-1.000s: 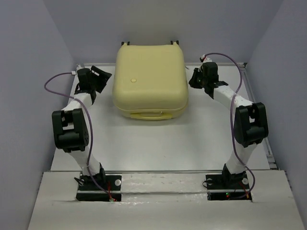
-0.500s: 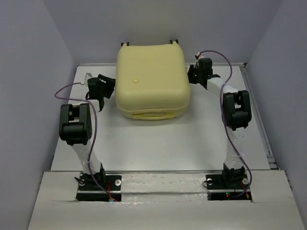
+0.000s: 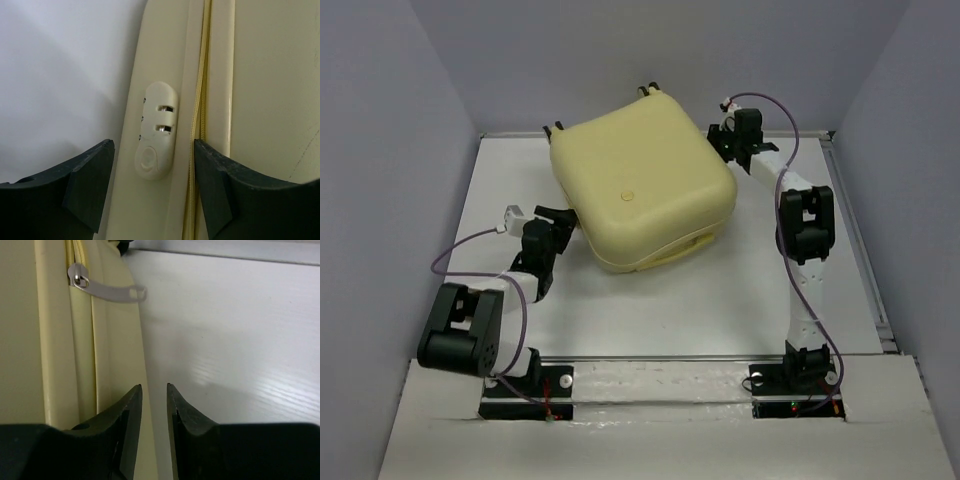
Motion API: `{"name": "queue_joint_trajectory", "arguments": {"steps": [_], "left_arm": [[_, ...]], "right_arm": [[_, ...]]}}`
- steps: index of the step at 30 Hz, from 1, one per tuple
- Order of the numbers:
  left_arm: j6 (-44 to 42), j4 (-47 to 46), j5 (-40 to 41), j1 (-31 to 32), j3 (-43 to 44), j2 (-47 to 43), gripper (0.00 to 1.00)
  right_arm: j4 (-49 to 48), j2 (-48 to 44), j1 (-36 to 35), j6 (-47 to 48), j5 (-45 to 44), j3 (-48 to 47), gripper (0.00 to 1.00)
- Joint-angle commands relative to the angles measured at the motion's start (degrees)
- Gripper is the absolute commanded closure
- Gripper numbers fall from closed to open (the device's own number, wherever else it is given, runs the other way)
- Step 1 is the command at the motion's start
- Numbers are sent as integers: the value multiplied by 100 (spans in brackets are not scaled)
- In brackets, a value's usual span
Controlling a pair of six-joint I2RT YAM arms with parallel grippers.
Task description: Pack the luggage
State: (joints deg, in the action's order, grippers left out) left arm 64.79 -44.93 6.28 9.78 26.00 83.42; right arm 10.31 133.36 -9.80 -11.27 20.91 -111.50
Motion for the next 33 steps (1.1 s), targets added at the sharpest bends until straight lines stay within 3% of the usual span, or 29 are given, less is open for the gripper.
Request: {"name": "queue_joint_trajectory", "arguments": {"steps": [1, 5, 6, 9, 14, 19, 26, 29, 33], "left_arm": [[-318, 45, -938, 1086, -498, -1220, 25], [-415, 835, -111, 1404, -841, -2686, 25], [-476, 984, -23, 1412, -825, -2925, 25], [-1037, 1705, 381, 1404, -430, -3542, 23], [-1873, 2742, 637, 1395, 763, -3762, 20], [-2269, 3418, 996, 1377, 1187, -4323, 17], [-2568, 3991, 867, 1325, 1347, -4676, 15], [-2542, 4088, 752, 1325, 1259, -4720, 15], [-2560, 4036, 489, 1325, 1022, -4966, 26]], "right_arm": [[425, 172, -892, -683, 1801, -1029, 64], [1166, 831, -892, -824, 1979, -2401, 49], [1149, 797, -892, -885, 1822, -2402, 39], [1132, 560, -892, -982, 1540, -2359, 29], [1123, 16, -839, -1211, 881, -2192, 25], [1070, -967, -638, -1141, 170, -1543, 25], [641, -2311, -444, -930, -367, -253, 34], [140, -2884, -444, -825, -500, 390, 43], [-370, -4026, -444, -737, -106, 1707, 83]]}}
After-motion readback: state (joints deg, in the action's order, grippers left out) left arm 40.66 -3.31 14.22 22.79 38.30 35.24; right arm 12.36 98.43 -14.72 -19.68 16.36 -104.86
